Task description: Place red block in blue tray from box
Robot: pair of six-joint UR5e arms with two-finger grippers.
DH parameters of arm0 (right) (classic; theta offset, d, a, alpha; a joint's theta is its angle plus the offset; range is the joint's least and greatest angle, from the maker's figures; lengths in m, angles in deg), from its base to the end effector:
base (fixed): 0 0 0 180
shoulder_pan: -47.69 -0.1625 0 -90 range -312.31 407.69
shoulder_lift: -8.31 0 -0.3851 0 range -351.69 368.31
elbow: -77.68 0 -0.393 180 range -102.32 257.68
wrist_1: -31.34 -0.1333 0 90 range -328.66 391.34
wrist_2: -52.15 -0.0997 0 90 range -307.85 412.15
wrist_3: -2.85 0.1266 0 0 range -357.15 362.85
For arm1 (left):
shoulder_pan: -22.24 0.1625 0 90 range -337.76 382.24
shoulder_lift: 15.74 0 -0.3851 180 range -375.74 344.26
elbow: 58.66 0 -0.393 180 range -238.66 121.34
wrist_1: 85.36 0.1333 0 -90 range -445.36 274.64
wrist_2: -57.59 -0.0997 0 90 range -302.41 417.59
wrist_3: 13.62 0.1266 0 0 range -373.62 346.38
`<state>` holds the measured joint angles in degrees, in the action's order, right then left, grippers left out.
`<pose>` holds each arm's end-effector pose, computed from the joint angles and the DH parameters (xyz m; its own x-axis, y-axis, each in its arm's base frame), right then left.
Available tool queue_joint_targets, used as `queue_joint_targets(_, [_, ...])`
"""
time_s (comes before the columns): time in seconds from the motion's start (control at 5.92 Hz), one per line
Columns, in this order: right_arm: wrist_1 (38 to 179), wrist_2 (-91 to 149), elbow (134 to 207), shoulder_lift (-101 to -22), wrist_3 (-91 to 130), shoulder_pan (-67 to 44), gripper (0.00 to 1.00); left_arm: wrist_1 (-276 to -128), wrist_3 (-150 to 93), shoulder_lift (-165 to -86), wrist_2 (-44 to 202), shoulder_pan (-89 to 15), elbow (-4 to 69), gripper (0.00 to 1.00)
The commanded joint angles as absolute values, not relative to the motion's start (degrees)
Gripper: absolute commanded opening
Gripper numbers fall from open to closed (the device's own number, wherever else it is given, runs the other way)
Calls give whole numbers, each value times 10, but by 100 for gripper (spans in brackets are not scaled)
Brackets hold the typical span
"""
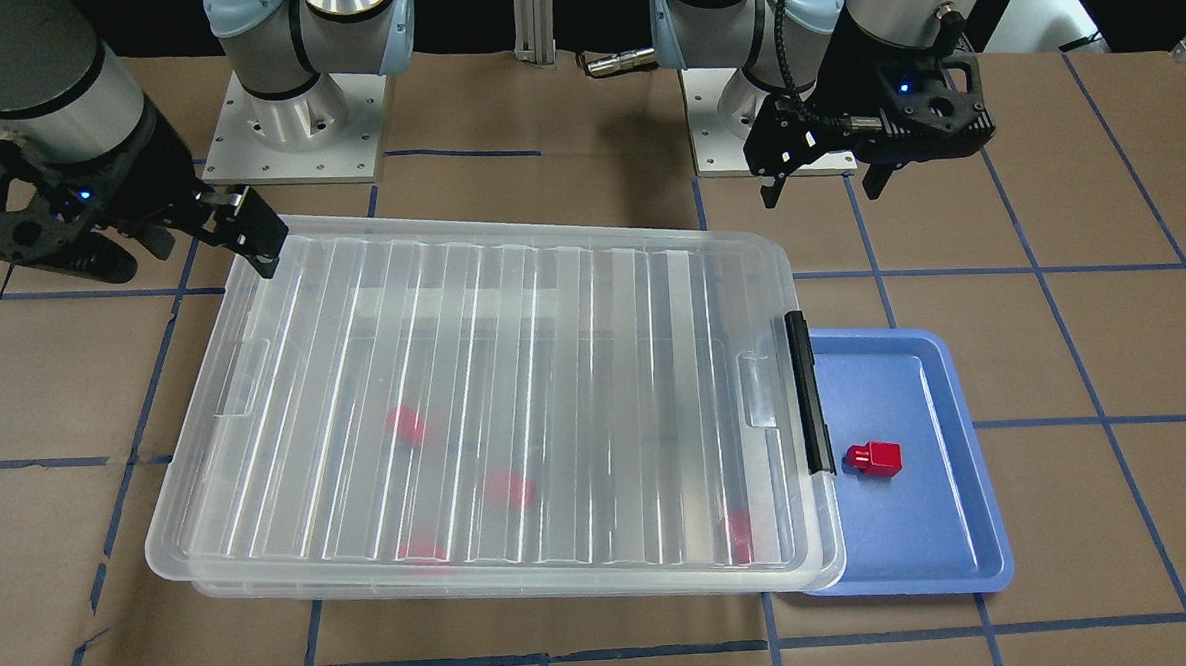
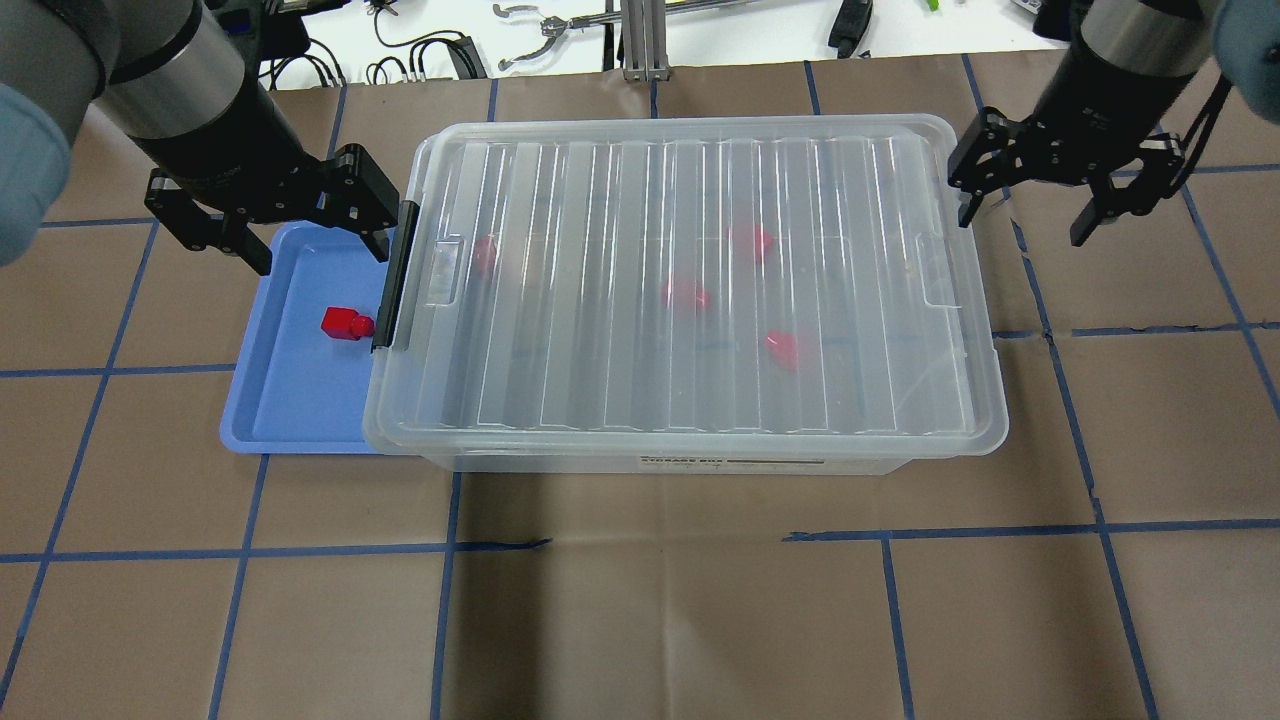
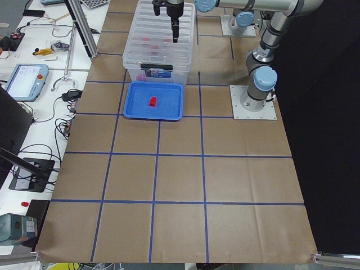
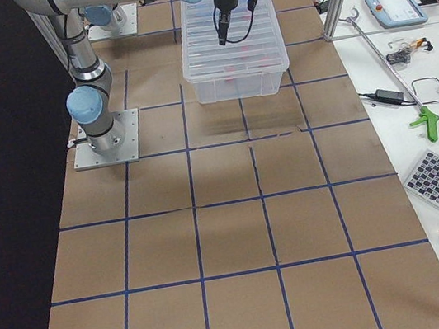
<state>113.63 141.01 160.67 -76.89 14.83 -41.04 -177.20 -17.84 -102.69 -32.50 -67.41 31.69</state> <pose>0.1244 -0.5149 0.4259 -0.9732 0.2301 0.0005 0.2291 0.9685 0.0979 -0.1302 -0.4745 0.4405 -0.9968 -0.0797 -0.0005 -0.0797 0.9967 -0.0151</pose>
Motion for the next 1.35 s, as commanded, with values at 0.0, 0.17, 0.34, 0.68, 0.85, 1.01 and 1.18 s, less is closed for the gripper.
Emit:
queue_joint_targets(0.0, [1132,1415,1595,-771,142,-433,100,-1772,-178,-1027,-325,-674,317,98])
queue_joint_targets(0.17, [1137,1414,1599,-779,120,-433,100,-1772,-178,-1027,-325,-674,317,98])
queue_joint_targets(0.34, [1140,1416,1605,-790,119,-433,100,-1772,-178,-1027,-325,-674,317,98])
queue_joint_targets(0.68, [1140,1415,1604,-789,118,-428,100,-1772,-178,-1028,-325,-674,317,98])
queue_joint_targets(0.85, [1140,1415,1605,-790,118,-428,100,-1772,-178,-1027,-325,-674,317,98])
queue_joint_targets(1.01, [1140,1414,1605,-790,119,-429,100,-1772,-178,-1027,-325,-674,317,98])
queue_joint_targets(1.18, [1140,1414,1605,-790,119,-429,100,-1772,-178,-1027,-325,-674,317,98])
